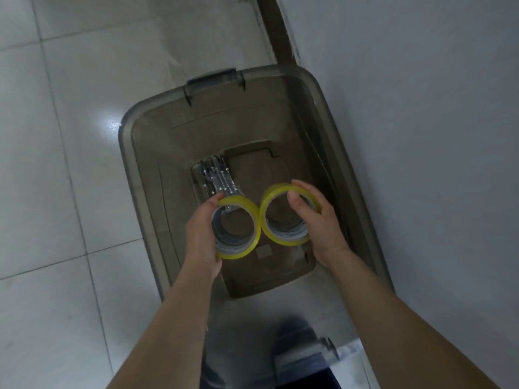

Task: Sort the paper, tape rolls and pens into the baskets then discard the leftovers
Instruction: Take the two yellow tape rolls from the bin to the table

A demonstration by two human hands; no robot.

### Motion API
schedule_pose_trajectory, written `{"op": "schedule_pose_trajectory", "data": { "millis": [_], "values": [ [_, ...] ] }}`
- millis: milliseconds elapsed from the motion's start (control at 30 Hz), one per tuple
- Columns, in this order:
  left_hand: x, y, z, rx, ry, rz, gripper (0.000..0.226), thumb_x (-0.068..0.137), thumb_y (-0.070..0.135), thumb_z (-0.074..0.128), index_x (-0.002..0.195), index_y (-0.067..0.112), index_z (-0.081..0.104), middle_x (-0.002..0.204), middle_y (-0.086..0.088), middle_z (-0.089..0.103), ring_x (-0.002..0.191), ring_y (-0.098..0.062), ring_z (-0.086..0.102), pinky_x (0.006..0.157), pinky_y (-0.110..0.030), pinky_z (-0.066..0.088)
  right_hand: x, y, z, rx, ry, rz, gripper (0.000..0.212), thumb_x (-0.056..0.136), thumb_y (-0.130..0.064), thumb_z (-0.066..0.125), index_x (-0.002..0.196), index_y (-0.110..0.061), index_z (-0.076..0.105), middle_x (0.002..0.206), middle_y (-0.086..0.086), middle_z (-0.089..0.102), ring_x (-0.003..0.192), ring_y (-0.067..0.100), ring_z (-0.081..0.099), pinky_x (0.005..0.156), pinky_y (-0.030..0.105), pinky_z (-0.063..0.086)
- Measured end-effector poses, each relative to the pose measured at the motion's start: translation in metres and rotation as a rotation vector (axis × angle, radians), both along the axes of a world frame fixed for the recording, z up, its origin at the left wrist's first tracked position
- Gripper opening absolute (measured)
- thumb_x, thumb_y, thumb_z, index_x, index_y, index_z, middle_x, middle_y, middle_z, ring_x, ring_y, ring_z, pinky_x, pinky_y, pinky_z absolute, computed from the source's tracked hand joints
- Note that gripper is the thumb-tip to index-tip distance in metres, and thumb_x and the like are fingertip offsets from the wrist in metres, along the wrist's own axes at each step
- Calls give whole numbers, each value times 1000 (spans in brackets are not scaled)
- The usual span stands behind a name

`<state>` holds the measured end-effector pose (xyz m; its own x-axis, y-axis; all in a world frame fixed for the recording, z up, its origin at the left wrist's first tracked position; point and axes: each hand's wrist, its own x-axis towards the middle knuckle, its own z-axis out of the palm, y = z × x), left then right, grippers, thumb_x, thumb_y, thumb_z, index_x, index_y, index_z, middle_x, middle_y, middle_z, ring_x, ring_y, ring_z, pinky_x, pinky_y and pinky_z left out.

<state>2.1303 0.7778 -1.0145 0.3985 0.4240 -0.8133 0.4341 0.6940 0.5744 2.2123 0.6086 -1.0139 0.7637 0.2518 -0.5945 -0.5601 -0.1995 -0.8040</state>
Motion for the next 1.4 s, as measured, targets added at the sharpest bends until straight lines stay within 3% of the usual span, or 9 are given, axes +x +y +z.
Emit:
{"op": "schedule_pose_trajectory", "data": {
  "millis": [167, 267, 400, 500, 600, 833, 1000, 1133, 1400],
  "values": [
    [8, 10, 82, 60, -53, -29, 31, 91, 32, 52, 111, 15, 69, 128, -19, 60, 120, -36, 55, 105, -53, 41, 3, 11, 74, 12, -34, -43, 60, 60, -71, 70, 110, -37, 67, 125, -1, 63, 120, 15, 56, 103, 36, 45],
    [16, 16, 135, 90, -64, -80, 30, 90, 33, 53, 108, 17, 71, 122, -18, 64, 117, -36, 58, 103, -53, 43, 5, 14, 122, 19, -66, -52, 52, 62, -69, 68, 106, -42, 68, 123, -6, 65, 116, 9, 58, 98, 30, 47],
    [26, 23, 208, 148, -115, -104, 22, 90, 30, 54, 95, 22, 74, 100, -9, 72, 106, -34, 64, 97, -48, 49, 9, 19, 192, 36, -130, -80, 61, 58, -76, 67, 107, -41, 67, 121, -7, 66, 114, 5, 59, 93, 23, 46],
    [36, 27, 262, 184, -169, -115, 21, 90, 27, 55, 97, 20, 74, 112, -16, 69, 112, -37, 61, 102, -55, 44, 14, 23, 247, 69, -172, -128, 62, 51, -77, 71, 101, -41, 69, 117, -7, 69, 113, 9, 61, 95, 24, 47],
    [45, 32, 318, 196, -229, -129, 23, 89, 25, 55, 102, 17, 72, 119, -19, 66, 116, -37, 58, 106, -57, 39, 20, 26, 304, 121, -215, -162, 63, 49, -75, 74, 100, -38, 70, 110, -10, 71, 106, 5, 65, 84, 16, 51],
    [54, 41, 436, 253, -378, -149, 21, 91, 17, 51, 96, 17, 72, 105, -11, 68, 115, -35, 59, 106, -53, 40, 19, 32, 425, 164, -375, -208, 41, 72, -50, 69, 109, -33, 66, 107, -19, 69, 99, -7, 63, 77, 7, 47],
    [51, 50, 508, 279, -486, -238, 23, 93, 16, 47, 97, 17, 70, 103, -11, 66, 110, -32, 59, 107, -52, 40, 8, 38, 496, 205, -438, -263, 41, 75, -43, 68, 113, -29, 65, 114, -8, 68, 96, -5, 64, 73, 6, 48],
    [44, 56, 560, 328, -569, -295, 26, 94, 13, 45, 93, 20, 71, 91, 3, 73, 100, -21, 63, 101, -45, 43, -7, 43, 543, 204, -504, -320, 42, 75, -43, 68, 115, -29, 65, 121, -2, 66, 107, 4, 62, 81, 11, 48],
    [28, 62, 636, 291, -719, -385, 26, 96, 10, 43, 109, 9, 65, 127, -23, 60, 123, -35, 53, 109, -55, 36, -44, 44, 623, 189, -658, -440, 44, 75, -45, 69, 116, -30, 65, 123, 0, 66, 113, 13, 61, 92, 22, 48]
  ]
}}
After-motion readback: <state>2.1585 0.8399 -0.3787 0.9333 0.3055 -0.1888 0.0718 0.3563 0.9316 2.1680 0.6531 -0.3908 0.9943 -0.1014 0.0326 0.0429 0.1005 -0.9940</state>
